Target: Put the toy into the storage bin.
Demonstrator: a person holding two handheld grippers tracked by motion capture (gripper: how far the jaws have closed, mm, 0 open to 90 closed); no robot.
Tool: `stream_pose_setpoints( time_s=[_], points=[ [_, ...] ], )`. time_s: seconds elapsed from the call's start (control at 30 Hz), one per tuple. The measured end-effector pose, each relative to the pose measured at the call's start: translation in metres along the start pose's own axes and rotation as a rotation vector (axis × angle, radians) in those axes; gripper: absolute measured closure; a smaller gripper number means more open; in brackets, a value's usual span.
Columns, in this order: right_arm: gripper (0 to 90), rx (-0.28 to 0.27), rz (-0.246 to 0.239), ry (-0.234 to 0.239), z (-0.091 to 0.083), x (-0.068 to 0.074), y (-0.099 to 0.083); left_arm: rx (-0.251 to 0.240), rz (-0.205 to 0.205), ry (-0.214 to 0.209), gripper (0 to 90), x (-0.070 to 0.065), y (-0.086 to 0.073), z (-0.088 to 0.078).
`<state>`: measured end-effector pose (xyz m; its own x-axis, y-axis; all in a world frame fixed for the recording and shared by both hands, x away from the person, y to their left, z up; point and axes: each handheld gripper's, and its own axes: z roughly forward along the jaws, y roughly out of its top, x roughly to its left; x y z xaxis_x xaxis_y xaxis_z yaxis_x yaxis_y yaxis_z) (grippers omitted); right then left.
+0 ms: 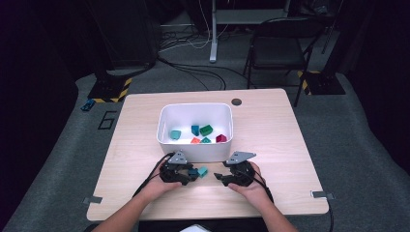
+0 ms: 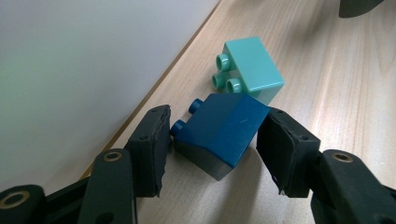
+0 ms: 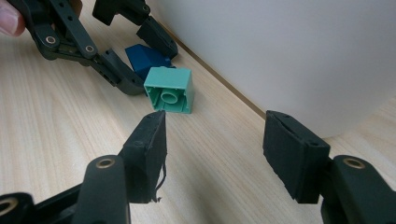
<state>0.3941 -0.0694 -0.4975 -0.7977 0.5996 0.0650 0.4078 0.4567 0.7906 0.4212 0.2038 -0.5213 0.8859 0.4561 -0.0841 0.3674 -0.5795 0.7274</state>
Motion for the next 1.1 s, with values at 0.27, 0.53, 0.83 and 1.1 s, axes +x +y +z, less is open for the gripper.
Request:
stream_pose_setpoints(
  time_s=[0.27,0.53,0.83,1.1],
  points=[
    [39.9,-0.006,0.001,0.003,-0.001,-0.001,-0.001,-0.004,0.008,0.012,41.1,-0.001,0.003,0.005],
    [40.2,-0.005,-0.002,0.008,-0.002,0.0,-0.001,0.008,0.034,0.029,46.8,-0.007,0.005,0.006],
    [40.3,-0.005,0.004,0.004,-0.004,0.0,-0.002,0.046,0.057,0.021,47.8,-0.016,0.005,0.001],
    [40.4,-0.005,-0.003,0.002,-0.004,-0.002,-0.003,0.03,0.041,0.014,47.8,-0.016,0.006,-0.007]
  ],
)
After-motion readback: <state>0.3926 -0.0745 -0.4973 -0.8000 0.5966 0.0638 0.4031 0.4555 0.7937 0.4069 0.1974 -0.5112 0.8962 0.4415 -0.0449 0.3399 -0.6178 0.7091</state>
